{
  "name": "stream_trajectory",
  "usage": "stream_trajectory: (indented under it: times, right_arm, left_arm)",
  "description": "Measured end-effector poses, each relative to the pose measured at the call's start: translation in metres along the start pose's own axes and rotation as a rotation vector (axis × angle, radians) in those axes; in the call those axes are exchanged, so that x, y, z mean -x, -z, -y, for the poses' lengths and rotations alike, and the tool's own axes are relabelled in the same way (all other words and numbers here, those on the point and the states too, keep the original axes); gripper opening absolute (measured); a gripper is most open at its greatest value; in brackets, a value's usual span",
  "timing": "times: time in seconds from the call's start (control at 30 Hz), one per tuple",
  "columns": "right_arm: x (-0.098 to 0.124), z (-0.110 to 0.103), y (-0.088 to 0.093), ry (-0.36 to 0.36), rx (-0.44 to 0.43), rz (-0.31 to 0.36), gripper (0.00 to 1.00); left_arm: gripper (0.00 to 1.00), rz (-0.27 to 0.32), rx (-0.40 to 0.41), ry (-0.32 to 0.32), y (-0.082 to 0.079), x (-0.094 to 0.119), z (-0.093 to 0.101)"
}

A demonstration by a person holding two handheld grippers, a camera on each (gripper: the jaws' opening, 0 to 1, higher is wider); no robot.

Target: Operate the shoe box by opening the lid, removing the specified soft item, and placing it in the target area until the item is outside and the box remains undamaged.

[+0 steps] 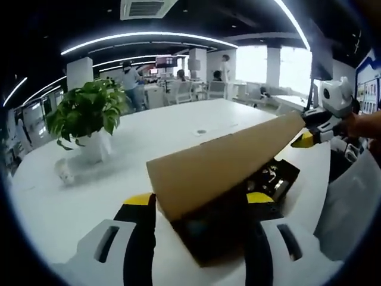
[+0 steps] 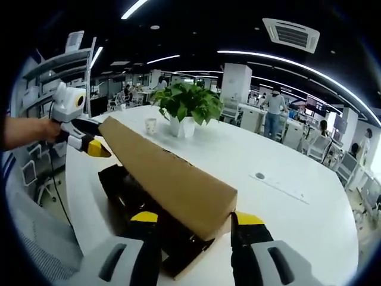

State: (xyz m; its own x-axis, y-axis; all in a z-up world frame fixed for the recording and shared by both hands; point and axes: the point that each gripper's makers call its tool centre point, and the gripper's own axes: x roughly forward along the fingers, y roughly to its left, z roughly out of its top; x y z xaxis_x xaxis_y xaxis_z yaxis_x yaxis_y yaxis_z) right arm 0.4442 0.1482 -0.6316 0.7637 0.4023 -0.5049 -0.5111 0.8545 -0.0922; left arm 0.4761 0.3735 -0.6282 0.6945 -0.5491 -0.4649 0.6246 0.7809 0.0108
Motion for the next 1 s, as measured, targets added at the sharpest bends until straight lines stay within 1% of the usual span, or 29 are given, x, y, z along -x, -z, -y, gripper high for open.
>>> stream_trajectory:
  times: [0.1,0.23,0.3,0.37,0.47,0.77,1.0]
  right_arm:
    - [-0.002,0.001,0.002,0.001,-0.01,-0.008,0.4]
    - [-0.004,0.003,0.003,0.012,-0.012,-0.006,0.38]
    - [-0.003,0.005,0.002,0.021,-0.012,-0.001,0.36]
    - [-0.004,0.007,0.001,0.021,-0.016,-0.001,0.36]
    - [-0.004,0.009,-0.001,0.026,-0.014,0.0,0.34]
    - [-0.009,0.018,-0.013,0.046,-0.03,0.026,0.33]
    - [-0.012,0.023,-0.018,0.055,-0.026,0.045,0.32]
  left_arm:
    - [0.54,-0.004,0.0,0.003,-0.002,-0.003,-0.005]
    - [0.53,-0.006,-0.007,0.0,-0.003,-0.005,-0.005]
    - [0.51,0.0,-0.005,-0.002,-0.004,-0.004,-0.008]
    - [0.49,0.004,0.015,-0.001,-0.006,-0.004,-0.01]
    - [0.45,0.006,0.01,-0.011,-0.006,-0.004,-0.012]
    - [0.44,0.033,0.012,-0.024,-0.018,-0.01,-0.021]
    - [0.43,0.037,0.0,-0.028,-0.022,-0.013,-0.025]
